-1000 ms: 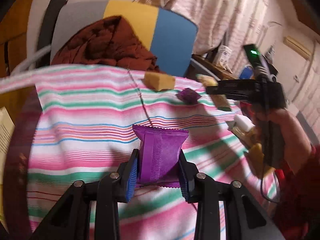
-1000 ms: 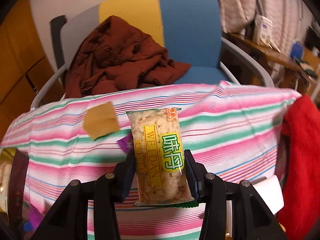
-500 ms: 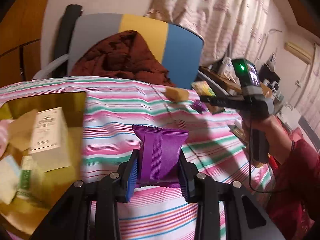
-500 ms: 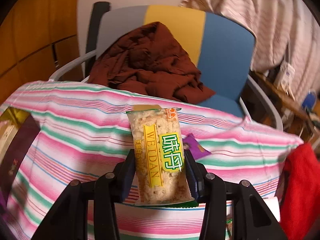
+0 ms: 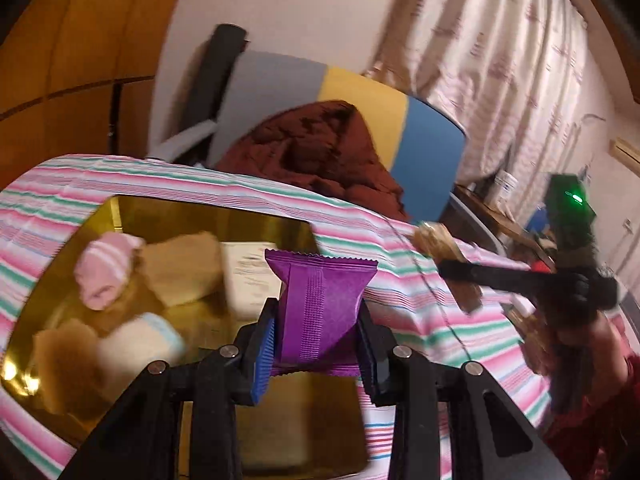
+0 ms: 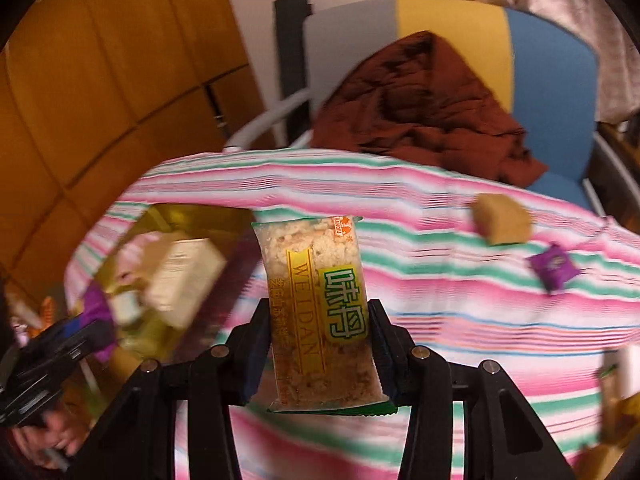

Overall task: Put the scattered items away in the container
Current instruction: 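Carry the snack bar and purple packet over the gold tray, then open both grippers to drop the snack bar and packet into the tray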

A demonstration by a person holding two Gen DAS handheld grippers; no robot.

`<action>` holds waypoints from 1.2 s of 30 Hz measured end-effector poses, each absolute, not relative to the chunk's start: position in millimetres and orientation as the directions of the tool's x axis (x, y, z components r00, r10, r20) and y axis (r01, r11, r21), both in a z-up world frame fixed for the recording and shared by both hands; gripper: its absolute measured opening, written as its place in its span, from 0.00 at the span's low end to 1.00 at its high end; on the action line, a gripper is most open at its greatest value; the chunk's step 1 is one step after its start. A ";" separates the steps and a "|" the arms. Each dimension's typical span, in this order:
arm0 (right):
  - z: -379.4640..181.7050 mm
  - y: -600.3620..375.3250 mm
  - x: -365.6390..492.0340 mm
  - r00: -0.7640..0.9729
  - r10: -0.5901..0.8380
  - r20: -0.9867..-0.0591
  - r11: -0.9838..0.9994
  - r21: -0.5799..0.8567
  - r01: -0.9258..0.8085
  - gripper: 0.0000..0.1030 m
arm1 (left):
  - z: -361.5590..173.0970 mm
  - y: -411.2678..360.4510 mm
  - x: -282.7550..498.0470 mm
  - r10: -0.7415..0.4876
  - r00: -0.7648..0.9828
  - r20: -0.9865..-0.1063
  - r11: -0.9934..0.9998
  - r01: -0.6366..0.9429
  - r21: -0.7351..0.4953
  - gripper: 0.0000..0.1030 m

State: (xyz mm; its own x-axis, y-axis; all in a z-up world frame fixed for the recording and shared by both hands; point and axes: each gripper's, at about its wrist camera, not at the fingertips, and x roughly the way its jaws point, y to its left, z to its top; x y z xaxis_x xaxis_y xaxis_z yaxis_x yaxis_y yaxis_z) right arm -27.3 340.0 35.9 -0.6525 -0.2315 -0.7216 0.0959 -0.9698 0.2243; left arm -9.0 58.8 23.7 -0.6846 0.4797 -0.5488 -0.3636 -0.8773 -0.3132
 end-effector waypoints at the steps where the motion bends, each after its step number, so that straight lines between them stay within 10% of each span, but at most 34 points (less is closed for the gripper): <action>1: 35.8 329.5 -25.8 -0.646 -0.261 -0.717 -0.962 0.252 0.110 0.45 | 22.9 49.0 -11.5 0.472 -0.691 -0.548 -0.881 -0.345 -0.323 0.34; 11: 18.7 231.7 -19.4 -0.555 -0.439 -0.707 -0.893 0.410 0.184 0.46 | 12.1 -17.7 -48.1 0.370 -0.711 -0.598 -0.921 -0.197 -0.335 0.34; 36: 4.9 172.2 -23.5 -0.521 -0.325 -0.790 -0.944 0.301 0.133 0.61 | -10.3 -40.2 -75.5 0.283 -0.640 -0.714 -0.947 -0.071 -0.312 0.47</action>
